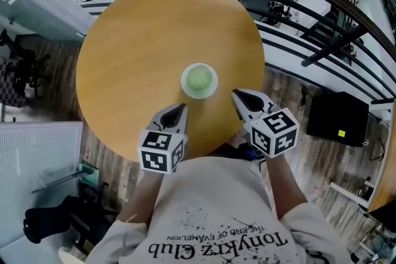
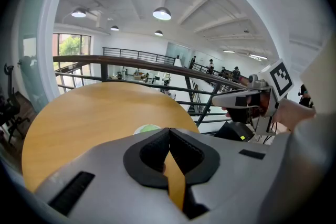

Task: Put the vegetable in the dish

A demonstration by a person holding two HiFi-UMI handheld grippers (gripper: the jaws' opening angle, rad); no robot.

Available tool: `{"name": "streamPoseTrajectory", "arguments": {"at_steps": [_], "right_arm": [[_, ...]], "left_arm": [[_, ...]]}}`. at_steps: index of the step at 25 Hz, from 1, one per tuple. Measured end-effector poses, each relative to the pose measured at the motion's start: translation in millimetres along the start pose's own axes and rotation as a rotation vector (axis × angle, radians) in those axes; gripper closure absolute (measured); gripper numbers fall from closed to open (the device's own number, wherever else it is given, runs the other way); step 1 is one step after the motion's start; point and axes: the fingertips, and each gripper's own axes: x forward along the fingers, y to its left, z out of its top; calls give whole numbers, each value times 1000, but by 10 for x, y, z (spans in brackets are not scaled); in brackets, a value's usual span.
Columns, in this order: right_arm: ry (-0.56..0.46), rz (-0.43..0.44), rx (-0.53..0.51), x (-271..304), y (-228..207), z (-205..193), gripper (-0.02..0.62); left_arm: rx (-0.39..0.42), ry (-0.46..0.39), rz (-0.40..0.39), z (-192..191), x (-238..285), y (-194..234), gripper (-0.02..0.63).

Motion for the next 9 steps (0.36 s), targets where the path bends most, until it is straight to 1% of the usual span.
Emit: {"name": "streamPoseTrajectory", "arguments": {"at_steps": [9], "right_arm": [[2,-5,2,-37,17,-24,571]], "left_arm": [[17,-3,-4,-9,-25,-26,581]]}}
